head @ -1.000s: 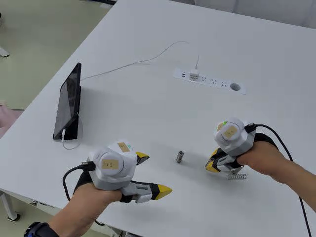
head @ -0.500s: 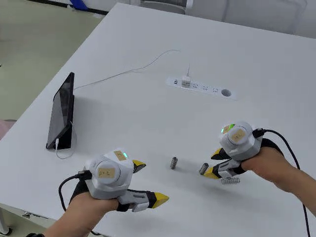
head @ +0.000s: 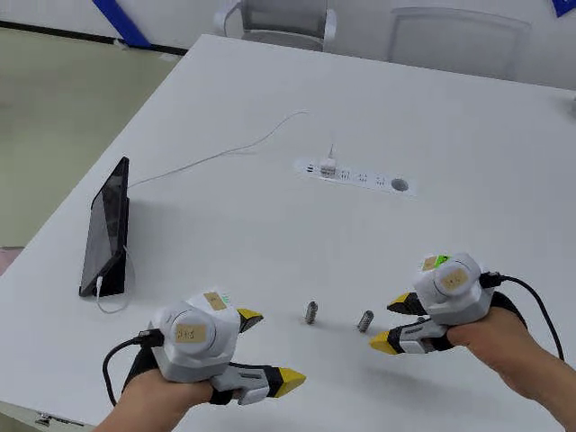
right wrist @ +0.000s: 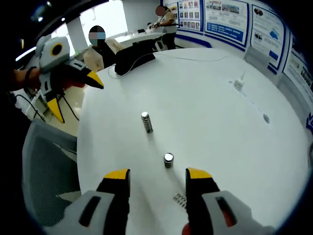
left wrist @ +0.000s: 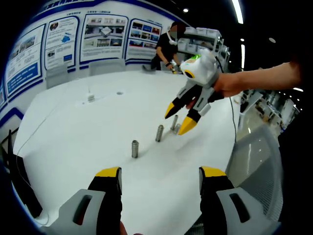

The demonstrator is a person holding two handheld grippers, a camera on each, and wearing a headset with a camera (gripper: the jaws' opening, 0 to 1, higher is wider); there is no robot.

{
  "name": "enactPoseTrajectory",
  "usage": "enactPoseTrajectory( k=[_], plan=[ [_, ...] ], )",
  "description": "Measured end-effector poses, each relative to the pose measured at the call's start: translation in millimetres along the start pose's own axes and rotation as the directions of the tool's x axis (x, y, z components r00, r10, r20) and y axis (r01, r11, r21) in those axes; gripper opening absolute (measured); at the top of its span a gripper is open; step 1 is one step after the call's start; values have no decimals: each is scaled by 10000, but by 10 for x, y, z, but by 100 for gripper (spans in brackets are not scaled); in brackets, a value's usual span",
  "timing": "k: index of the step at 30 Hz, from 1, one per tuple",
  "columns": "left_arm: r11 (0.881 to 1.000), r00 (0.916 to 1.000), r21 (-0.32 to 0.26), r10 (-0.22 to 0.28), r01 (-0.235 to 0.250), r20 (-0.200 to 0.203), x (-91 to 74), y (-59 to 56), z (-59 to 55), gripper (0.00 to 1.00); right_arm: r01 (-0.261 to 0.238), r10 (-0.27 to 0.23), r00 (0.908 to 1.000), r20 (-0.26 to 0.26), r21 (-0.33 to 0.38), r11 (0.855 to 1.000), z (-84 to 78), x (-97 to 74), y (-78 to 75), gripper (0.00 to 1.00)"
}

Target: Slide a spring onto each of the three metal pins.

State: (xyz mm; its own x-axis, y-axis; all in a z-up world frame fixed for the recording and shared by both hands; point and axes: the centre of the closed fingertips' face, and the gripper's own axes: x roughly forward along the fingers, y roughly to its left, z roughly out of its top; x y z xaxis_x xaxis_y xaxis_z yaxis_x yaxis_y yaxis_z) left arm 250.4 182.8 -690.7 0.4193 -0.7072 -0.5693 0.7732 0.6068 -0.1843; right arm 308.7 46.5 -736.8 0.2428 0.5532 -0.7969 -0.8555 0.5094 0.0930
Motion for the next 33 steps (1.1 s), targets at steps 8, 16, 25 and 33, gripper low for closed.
enactPoseTrajectory(
  k=[8,16,25,33],
  plan=[
    [10000,10000,24,-44,44,-21,1,-59,-11,66,321,-459,9919,1182,1157,9928,38,-102,-2,54],
    [10000,10000,-5,-83,83,-14,7,-100,-4,66,334,-557,9883,1422,1552,9873,-81,-151,106,58],
    [9998,9999,-154,-106,105,-83,52,-111,-40,66,330,-729,9826,1707,2259,9736,-264,-253,231,62],
    [9993,9998,-345,-131,125,-172,106,-114,-90,66,547,-1167,9734,1972,2945,9541,-436,-396,272,65]
  ],
)
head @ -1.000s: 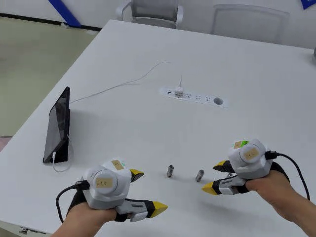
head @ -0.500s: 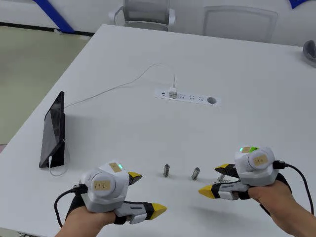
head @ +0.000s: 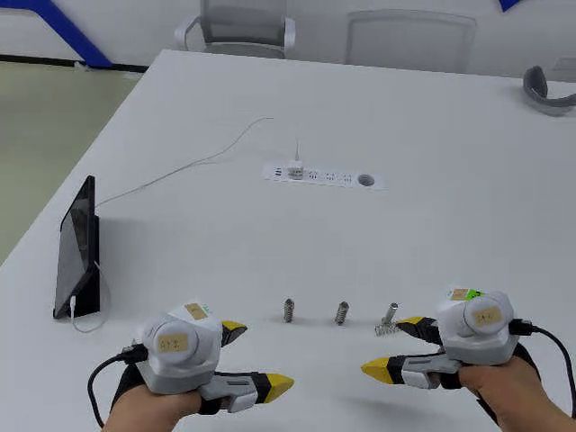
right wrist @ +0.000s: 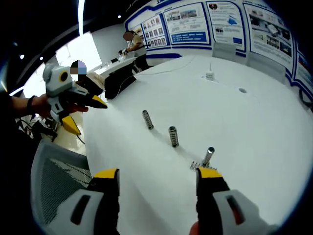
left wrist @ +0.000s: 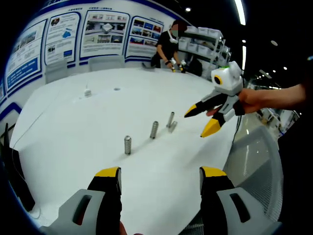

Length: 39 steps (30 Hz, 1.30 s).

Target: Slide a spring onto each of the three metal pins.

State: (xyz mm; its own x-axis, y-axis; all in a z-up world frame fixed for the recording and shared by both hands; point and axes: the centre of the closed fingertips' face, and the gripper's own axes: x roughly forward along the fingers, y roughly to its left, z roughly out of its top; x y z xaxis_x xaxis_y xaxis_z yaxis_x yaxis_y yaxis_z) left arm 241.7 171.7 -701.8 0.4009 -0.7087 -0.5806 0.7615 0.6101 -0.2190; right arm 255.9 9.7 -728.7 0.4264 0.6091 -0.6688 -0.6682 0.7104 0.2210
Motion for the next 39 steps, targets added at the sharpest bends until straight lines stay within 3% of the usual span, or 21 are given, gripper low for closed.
enactPoseTrajectory(
  k=[9,22,30,39],
  plan=[
    [9999,10000,-96,-41,40,-58,56,6,-14,67,332,-401,9967,699,970,9947,-110,-204,-51,71],
    [9998,9995,-63,-202,201,-240,188,-8,2,69,839,-956,9932,671,1594,9836,-350,-413,-150,74],
    [9976,9968,307,-612,628,-522,328,-147,31,69,1031,-1144,9916,599,1659,9807,-433,-581,-199,77],
    [9869,9879,822,-1318,1385,-820,542,-419,110,70,1074,-1191,9911,587,1726,9791,-495,-684,-171,80]
  ],
)
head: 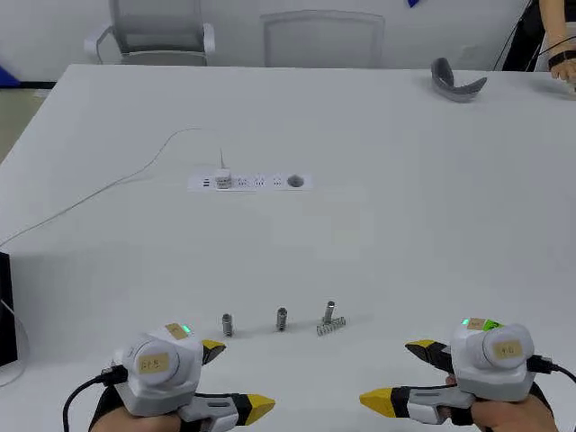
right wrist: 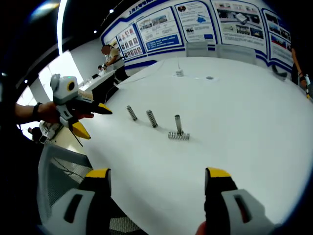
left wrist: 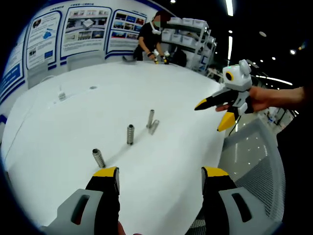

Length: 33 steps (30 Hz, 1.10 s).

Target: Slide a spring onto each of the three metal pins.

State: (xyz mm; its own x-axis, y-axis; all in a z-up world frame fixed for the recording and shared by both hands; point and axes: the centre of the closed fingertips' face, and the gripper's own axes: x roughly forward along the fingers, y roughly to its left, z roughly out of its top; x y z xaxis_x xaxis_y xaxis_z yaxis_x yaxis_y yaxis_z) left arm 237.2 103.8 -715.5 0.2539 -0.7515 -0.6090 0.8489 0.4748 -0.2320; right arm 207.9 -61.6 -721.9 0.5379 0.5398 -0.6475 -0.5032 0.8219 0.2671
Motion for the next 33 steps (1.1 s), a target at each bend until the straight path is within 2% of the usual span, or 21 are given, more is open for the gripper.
enactPoseTrajectory(
  k=[8,17,26,29,33],
  plan=[
    [9976,9986,468,-502,510,-193,218,-152,122,69,-112,112,9999,6,40,9999,-9,-25,66,83],
    [9883,9933,1067,-1040,1088,-495,479,-299,228,69,-157,153,9996,238,167,9997,52,-60,110,83],
    [9797,9899,1529,-1190,1297,-773,721,-325,315,66,-136,124,9991,396,312,9994,82,-118,116,84],
    [9774,9913,1759,-1049,1176,-796,806,-313,362,63,-141,126,9991,411,357,9993,71,-122,120,84],
    [9813,9916,1545,-1039,1149,-772,952,-273,396,61,-149,130,9991,412,470,9988,57,-110,116,84]
  ],
)
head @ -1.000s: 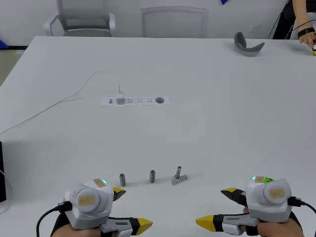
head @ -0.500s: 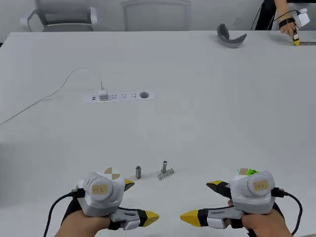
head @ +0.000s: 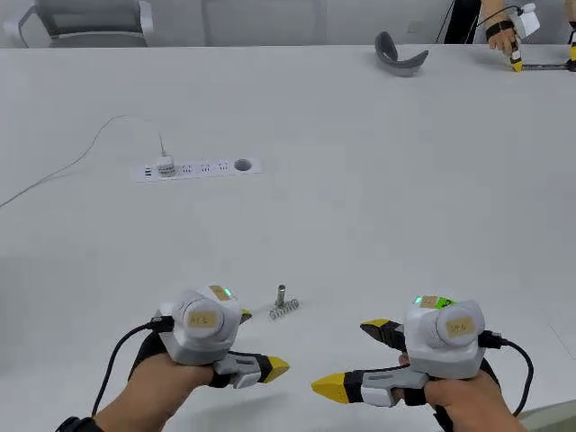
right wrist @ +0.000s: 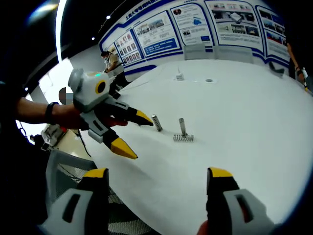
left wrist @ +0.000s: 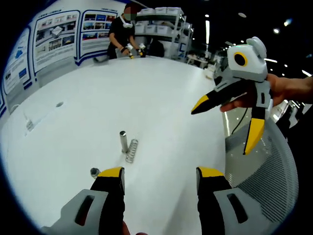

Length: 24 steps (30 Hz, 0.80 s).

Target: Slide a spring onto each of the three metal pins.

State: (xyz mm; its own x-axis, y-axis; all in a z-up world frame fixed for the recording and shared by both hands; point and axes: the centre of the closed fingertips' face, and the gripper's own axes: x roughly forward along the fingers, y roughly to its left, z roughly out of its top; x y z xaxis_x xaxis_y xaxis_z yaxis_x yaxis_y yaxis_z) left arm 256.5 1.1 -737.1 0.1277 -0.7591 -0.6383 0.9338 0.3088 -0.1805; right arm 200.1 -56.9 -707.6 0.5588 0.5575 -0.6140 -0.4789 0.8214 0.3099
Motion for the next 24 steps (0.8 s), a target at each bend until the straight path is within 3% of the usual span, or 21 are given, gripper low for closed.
enactPoseTrajectory(
  k=[5,11,24],
  plan=[
    [9997,9997,-93,230,-230,64,152,47,59,55,-24,24,10000,60,-31,10000,33,-17,19,84],
    [9944,9970,-728,768,-770,-54,363,192,-4,51,17,-17,10000,70,2,10000,40,-51,1,84],
    [9794,9865,-1185,1606,-1635,-330,578,353,-99,42,56,-56,10000,-4,285,9996,-64,-102,-43,83]
  ],
)
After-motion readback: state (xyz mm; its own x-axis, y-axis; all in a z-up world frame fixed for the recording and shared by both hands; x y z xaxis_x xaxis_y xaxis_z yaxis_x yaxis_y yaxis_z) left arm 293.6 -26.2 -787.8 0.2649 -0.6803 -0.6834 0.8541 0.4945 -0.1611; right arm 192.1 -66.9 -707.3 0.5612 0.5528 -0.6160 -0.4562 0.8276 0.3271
